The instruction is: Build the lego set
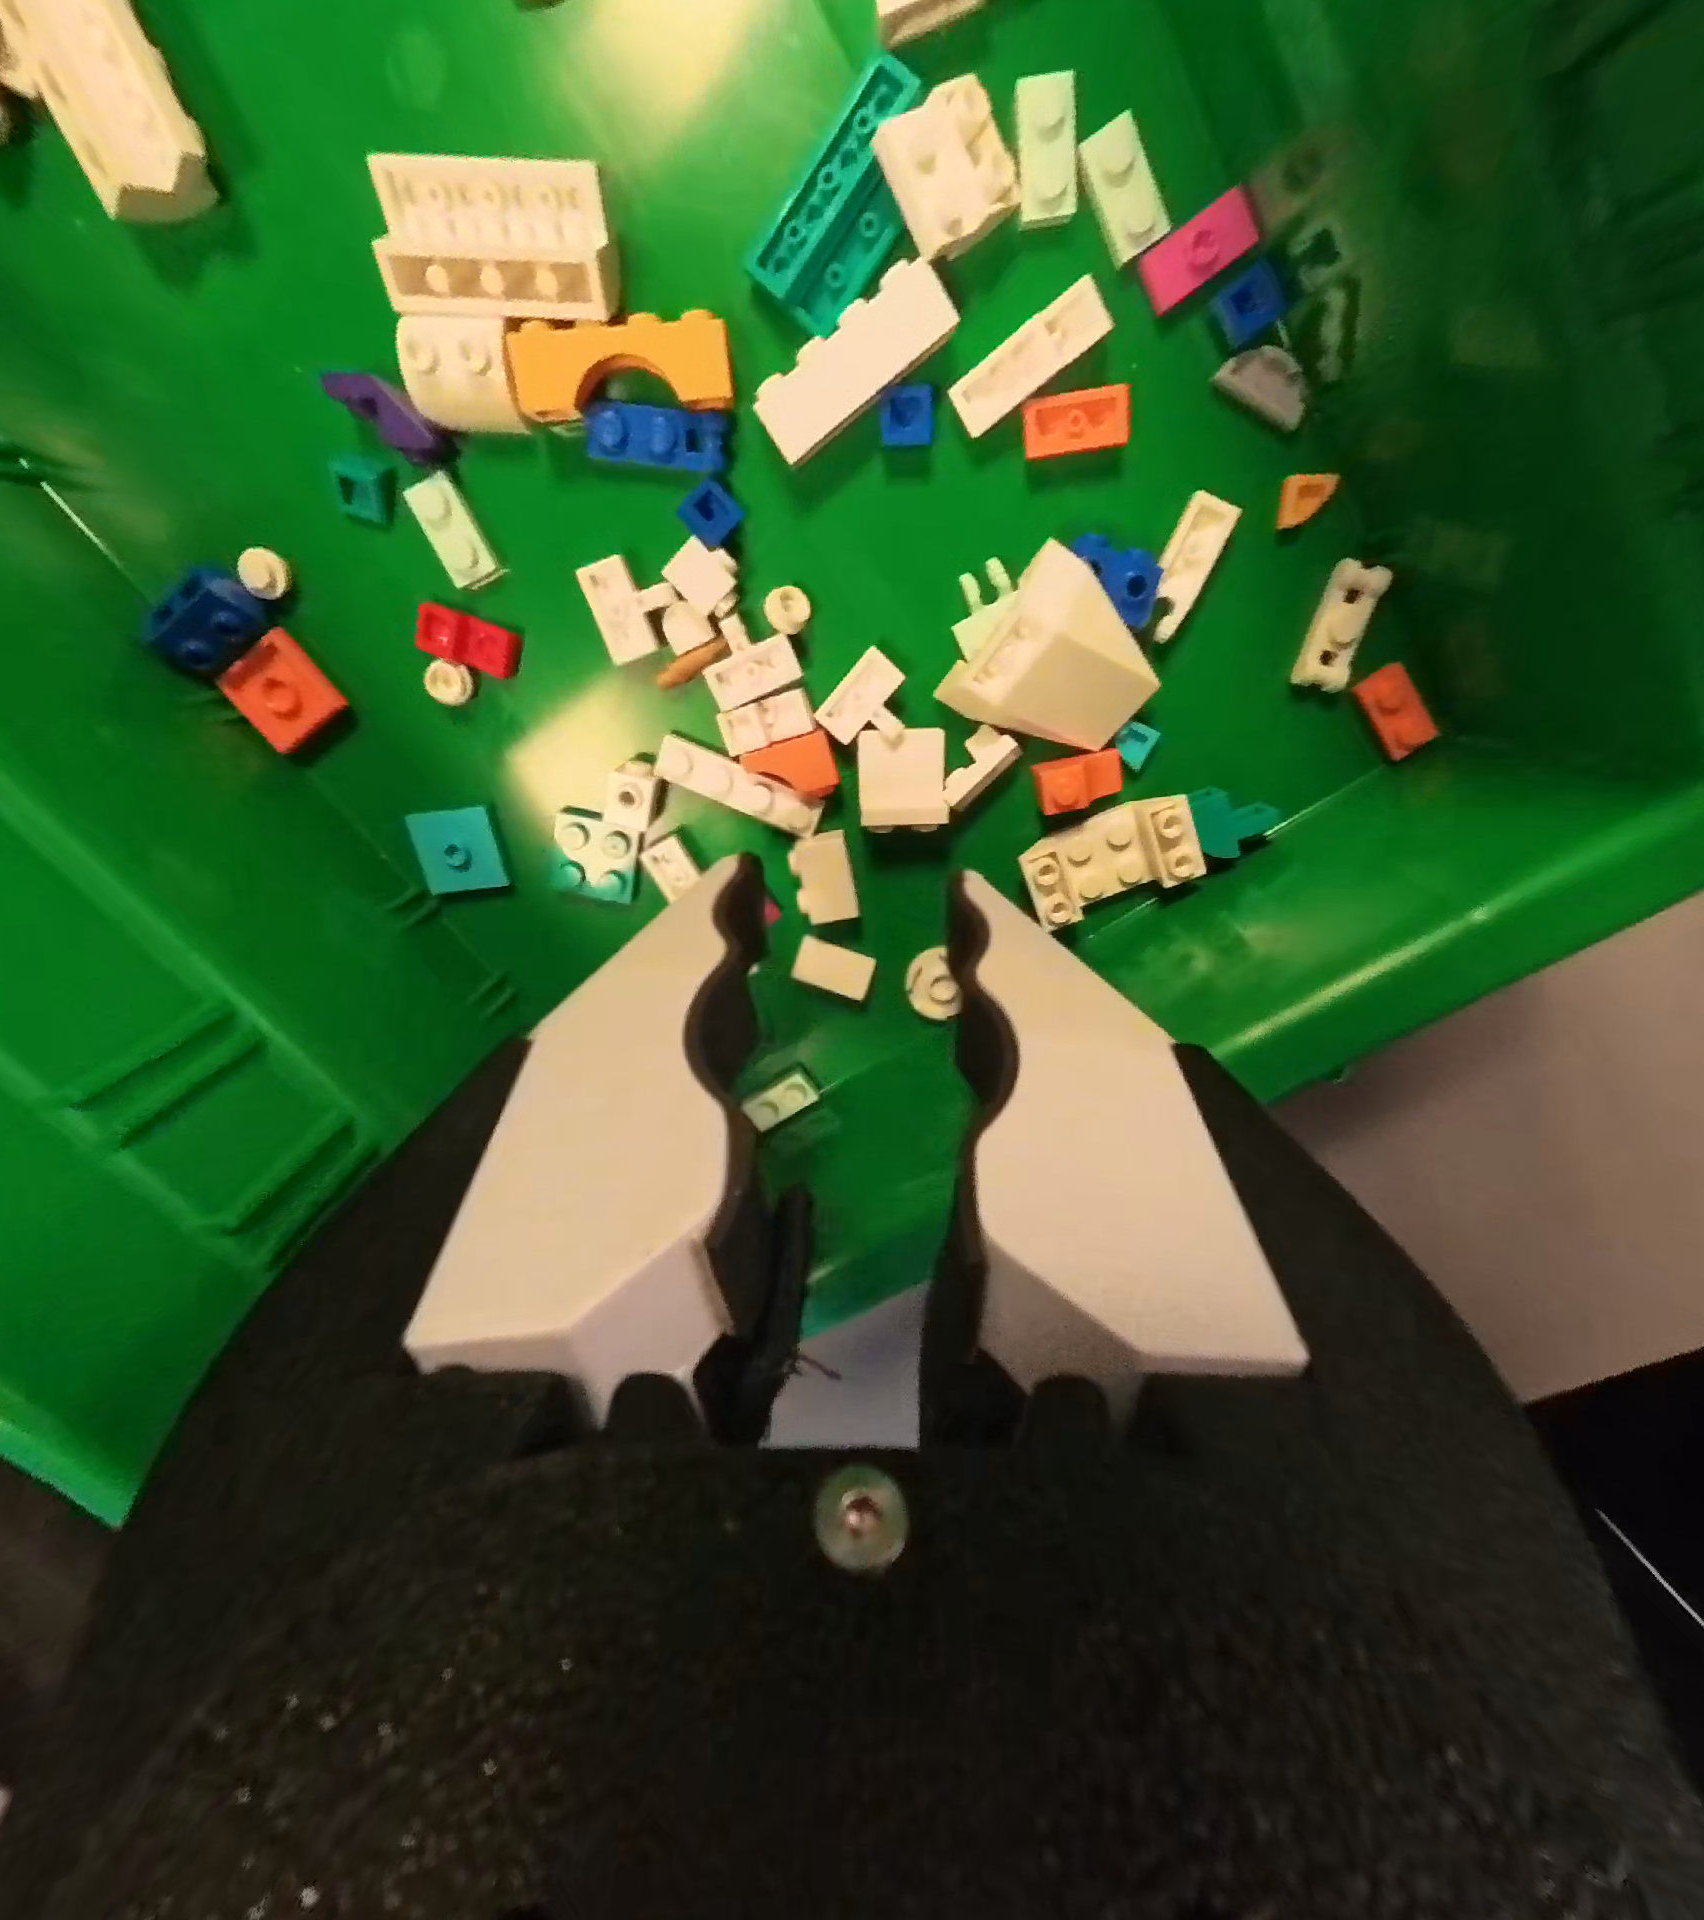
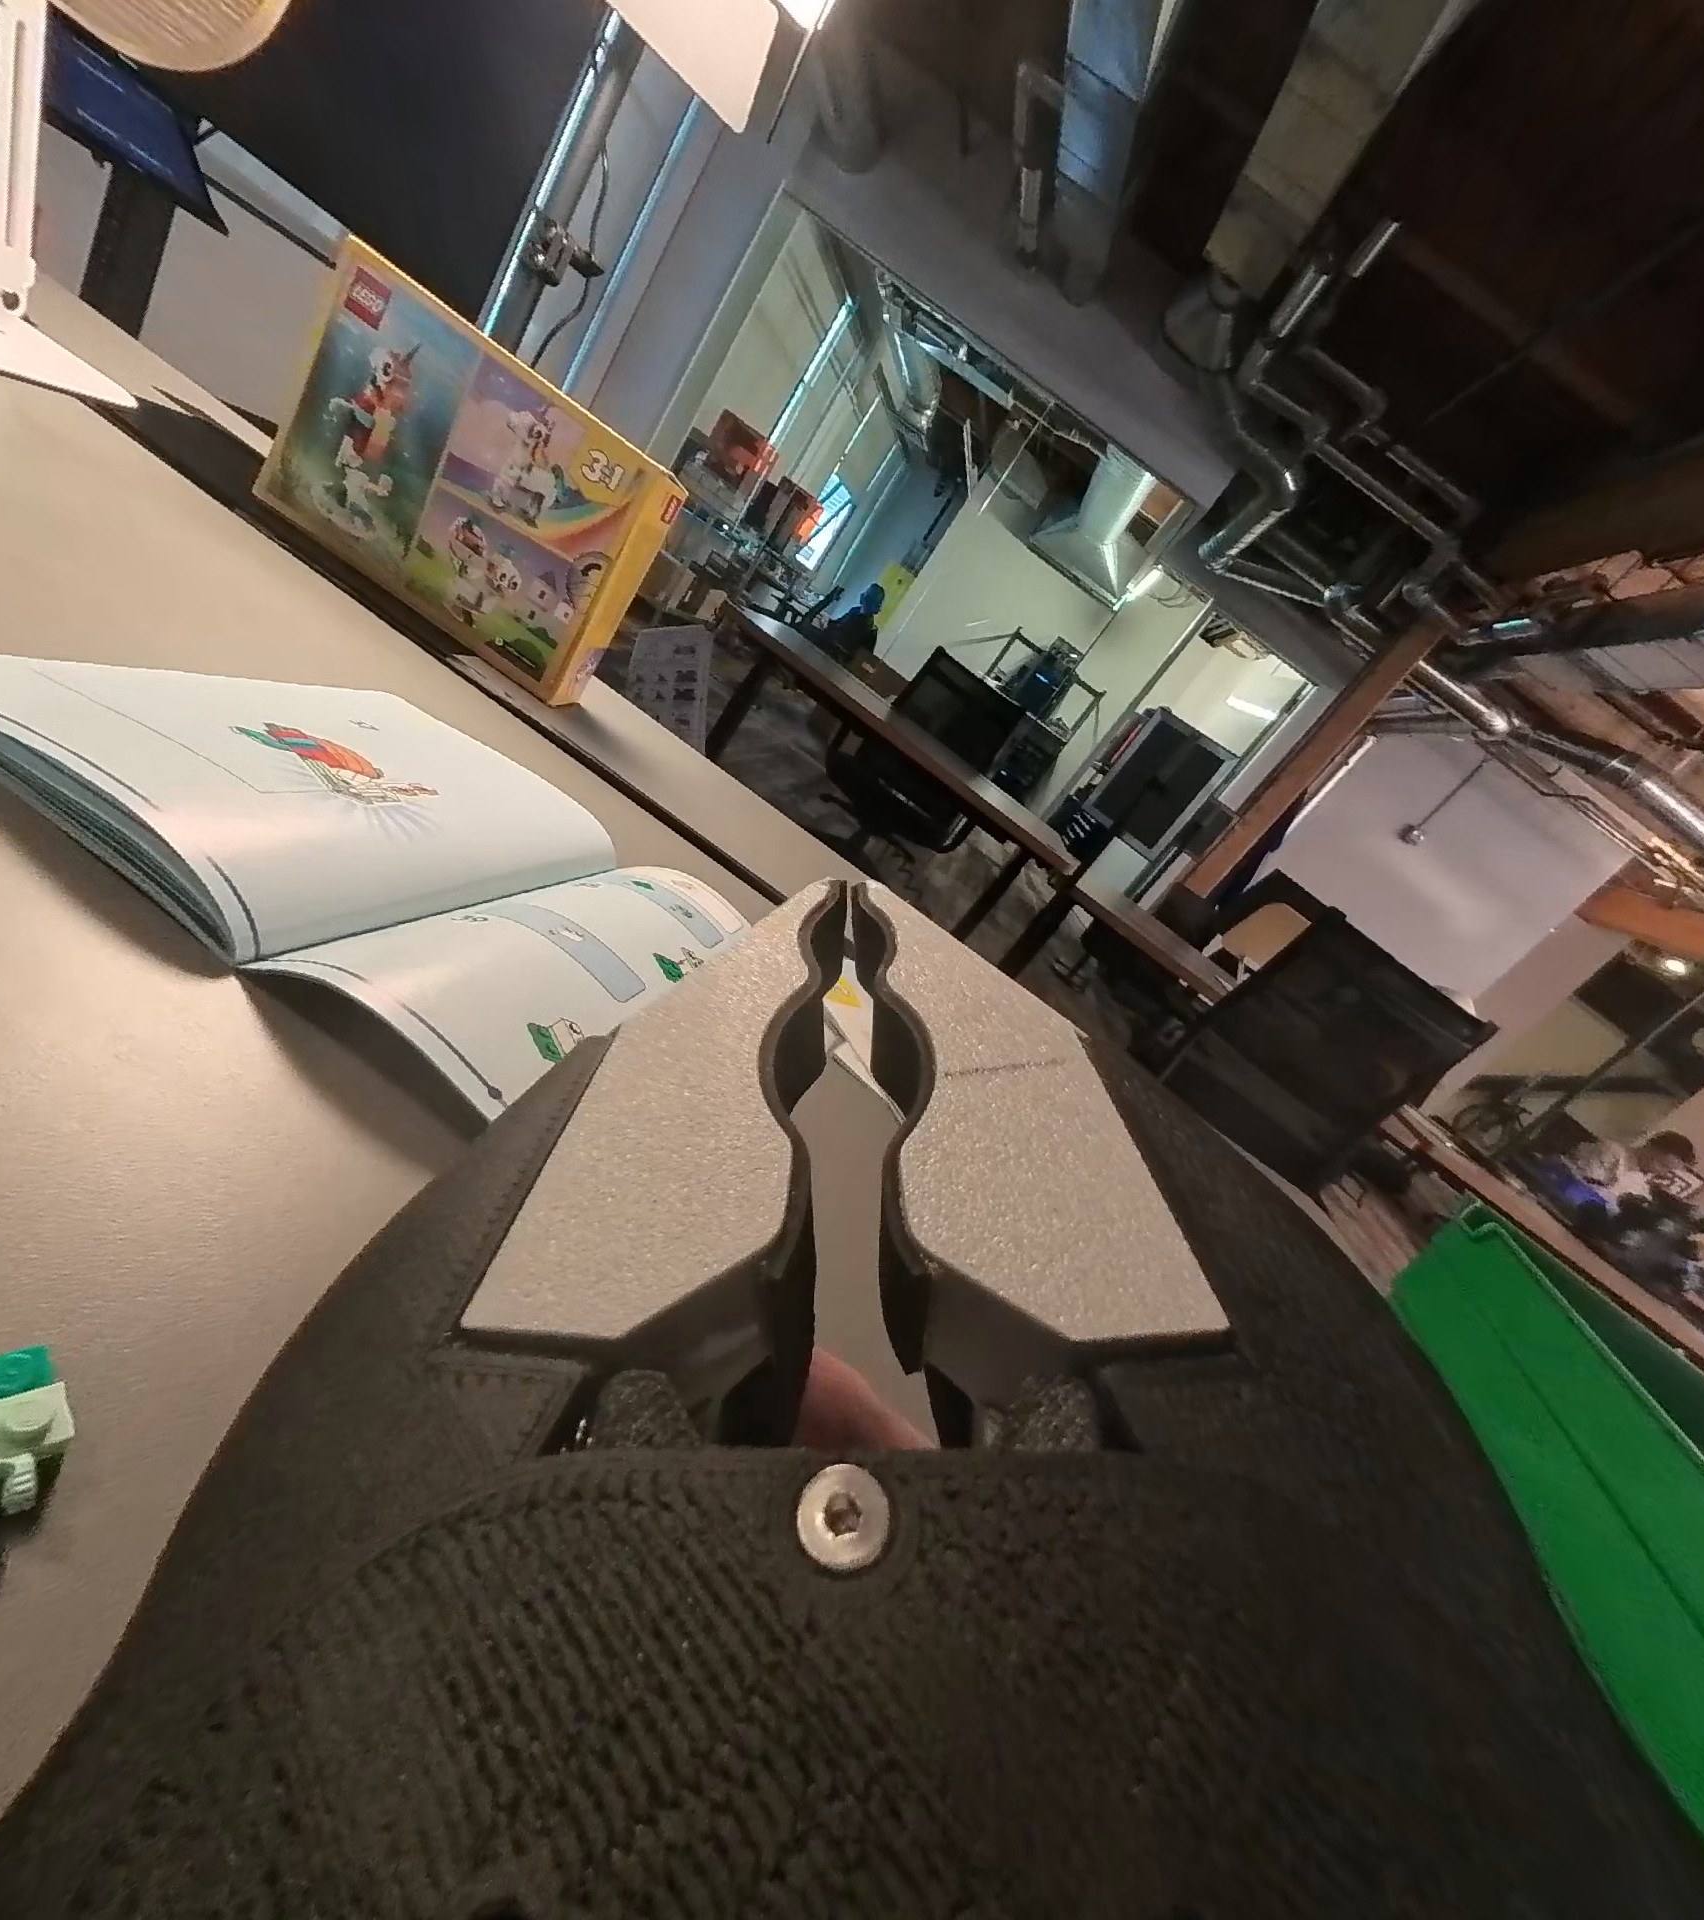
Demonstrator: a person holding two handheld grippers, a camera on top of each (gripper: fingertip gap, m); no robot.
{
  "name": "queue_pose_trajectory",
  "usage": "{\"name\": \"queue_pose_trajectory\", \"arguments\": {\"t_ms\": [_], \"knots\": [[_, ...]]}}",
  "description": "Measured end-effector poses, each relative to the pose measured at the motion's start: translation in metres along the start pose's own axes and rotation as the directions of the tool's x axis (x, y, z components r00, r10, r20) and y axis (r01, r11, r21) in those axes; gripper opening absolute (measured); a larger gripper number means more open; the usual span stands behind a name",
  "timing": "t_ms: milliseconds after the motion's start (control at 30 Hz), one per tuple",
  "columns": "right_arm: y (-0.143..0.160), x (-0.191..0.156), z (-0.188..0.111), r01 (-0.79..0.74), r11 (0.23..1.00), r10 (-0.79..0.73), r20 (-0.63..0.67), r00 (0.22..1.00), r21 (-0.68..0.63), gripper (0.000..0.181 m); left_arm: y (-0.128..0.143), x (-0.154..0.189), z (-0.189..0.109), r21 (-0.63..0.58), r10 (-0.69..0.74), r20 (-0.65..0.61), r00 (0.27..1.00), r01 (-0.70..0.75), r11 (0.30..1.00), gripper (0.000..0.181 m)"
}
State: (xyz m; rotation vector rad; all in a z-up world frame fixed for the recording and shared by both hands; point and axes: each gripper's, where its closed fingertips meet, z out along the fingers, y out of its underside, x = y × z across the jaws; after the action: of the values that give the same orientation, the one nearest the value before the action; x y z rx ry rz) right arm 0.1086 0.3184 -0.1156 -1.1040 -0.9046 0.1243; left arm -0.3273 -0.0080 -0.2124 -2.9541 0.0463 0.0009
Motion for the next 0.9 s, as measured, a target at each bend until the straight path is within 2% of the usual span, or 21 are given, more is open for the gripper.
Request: {"name": "queue_pose_trajectory", "arguments": {"t_ms": [33, 133, 300, 700, 800, 900], "knots": [[0.0, 0.0, 0.0, 0.001, 1.0, -0.001, 0.002, 1.0, 0.0, 0.0, 0.001, -0.001, 0.0, -0.01, -0.004, 0.004, 1.0, 0.004, 1.0, 0.036], [0.0, -0.001, 0.0, 0.002, 1.0, -0.002, 0.006, 1.0, 0.003, 0.0, 0.001, -0.003, 0.002, -0.032, -0.003, -0.005, 1.0, 0.003, 0.999, 0.034], [0.0, 0.0, 0.001, -0.002, 1.0, 0.002, 0.005, 1.0, 0.005, 0.0, 0.003, -0.014, 0.005, -0.068, -0.016, 0.019, 1.0, 0.017, 0.998, 0.018], [0.0, 0.0, 0.001, -0.002, 1.0, 0.002, 0.005, 1.0, 0.006, 0.0, 0.007, -0.011, 0.007, -0.124, 0.041, 0.019, 0.999, -0.038, 0.992, 0.009], [-0.001, 0.001, 0.001, -0.014, 1.0, 0.014, 0.002, 1.0, 0.01, 0.0, 0.007, -0.006, -0.004, -0.084, 0.045, 0.06, 0.997, -0.039, 0.996, 0.009], [-0.003, 0.001, 0.001, -0.034, 0.999, 0.034, 0.009, 0.999, 0.023, 0.0, 0.006, 0.0, -0.031, -0.019, 0.068, 0.183, 0.981, -0.066, 0.998, 0.009]]}}
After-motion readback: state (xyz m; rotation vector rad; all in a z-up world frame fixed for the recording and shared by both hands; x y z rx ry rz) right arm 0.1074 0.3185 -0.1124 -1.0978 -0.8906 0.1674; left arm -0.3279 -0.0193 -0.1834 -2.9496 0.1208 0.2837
